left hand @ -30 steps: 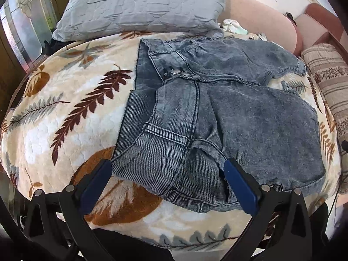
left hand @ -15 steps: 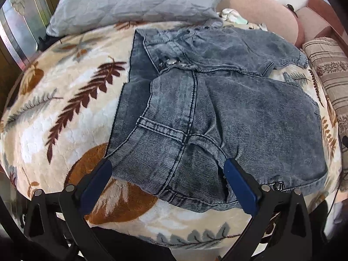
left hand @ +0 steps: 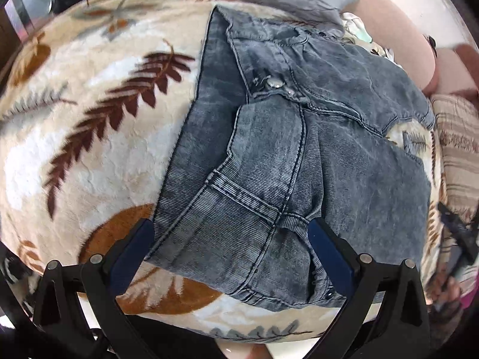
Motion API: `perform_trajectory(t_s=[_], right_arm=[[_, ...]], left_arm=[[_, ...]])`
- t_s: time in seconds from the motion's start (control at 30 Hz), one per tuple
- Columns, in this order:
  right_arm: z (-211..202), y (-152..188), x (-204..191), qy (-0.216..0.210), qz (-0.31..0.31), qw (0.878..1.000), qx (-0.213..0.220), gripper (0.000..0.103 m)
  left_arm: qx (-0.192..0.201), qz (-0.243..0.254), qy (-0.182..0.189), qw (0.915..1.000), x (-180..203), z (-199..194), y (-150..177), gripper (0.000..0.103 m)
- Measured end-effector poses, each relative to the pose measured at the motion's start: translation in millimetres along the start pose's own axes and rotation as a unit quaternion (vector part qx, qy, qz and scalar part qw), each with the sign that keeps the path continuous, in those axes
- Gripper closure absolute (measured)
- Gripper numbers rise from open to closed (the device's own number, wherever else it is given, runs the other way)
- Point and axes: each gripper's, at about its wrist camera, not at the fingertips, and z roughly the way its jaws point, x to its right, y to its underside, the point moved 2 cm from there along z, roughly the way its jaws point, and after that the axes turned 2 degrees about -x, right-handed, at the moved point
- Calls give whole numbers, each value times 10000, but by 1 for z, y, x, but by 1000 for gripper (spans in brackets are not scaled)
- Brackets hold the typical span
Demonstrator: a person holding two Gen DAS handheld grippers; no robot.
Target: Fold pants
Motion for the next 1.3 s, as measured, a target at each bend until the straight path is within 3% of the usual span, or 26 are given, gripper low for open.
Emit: perform_trajectory(t_s=[0.13, 0.23, 0.33, 0.37, 0.4, 0.47, 0.53, 0.63, 0.73, 0.8, 0.93, 1.03, 1.1, 1.17, 1.2, 1.3], right_arm=[[31, -10, -13, -79, -31, 9996, -256, 2], [43, -12, -20, -500, 53, 9982, -323, 16], [47, -13, -20, -537, 158, 9981, -243, 38], [46, -13, -19, -495, 158, 9985, -195, 59], [44, -13, -16, -446, 166, 9988, -151, 91], [36, -12, -8, -638, 282, 9975, -79, 91], [14, -8, 1, -832, 369, 9957, 162, 91], [-29, 8, 18, -874, 479, 9933, 581, 91], [-62, 37, 57, -583, 830, 9909, 880, 91], [-68, 59, 86, -345, 1094, 9898, 842, 91], [-52, 101, 125, -67, 1362, 9904, 215, 84], [-67, 109, 126, 297, 1289, 9908, 287, 65], [-89, 104, 133, 353, 1452, 9864, 678, 39], [-108, 90, 139, 373, 1536, 9805, 1172, 32], [-112, 79, 137, 361, 1497, 9795, 1300, 23], [-88, 40, 119, 116, 1084, 9887, 1026, 22]], left_arm=[[-176, -51, -40, 9998, 0, 16, -1, 0], [-113, 20, 3, 9999, 9, 18, 0, 0], [1, 81, 181, 9998, 15, 14, 4, 5], [30, 100, 254, 9996, 16, 13, 4, 19], [17, 116, 261, 9996, 17, 12, 6, 26], [47, 171, 166, 9997, 18, 8, 7, 49], [53, 181, 119, 9998, 14, 4, 8, 56], [-38, 119, 259, 9996, 5, 0, 13, 57], [19, 207, 175, 9996, -1, -2, 24, 57], [43, 296, 136, 9995, 1, -2, 26, 57], [44, 484, -5, 9988, 7, -3, 29, 56], [67, 581, 68, 9983, 9, -9, 30, 55], [147, 618, 144, 9979, 7, -15, 29, 50], [283, 599, 115, 9977, 6, -20, 22, 41], [332, 579, 100, 9977, 7, -20, 18, 39], [324, 510, 30, 9982, 12, -15, 2, 38]])
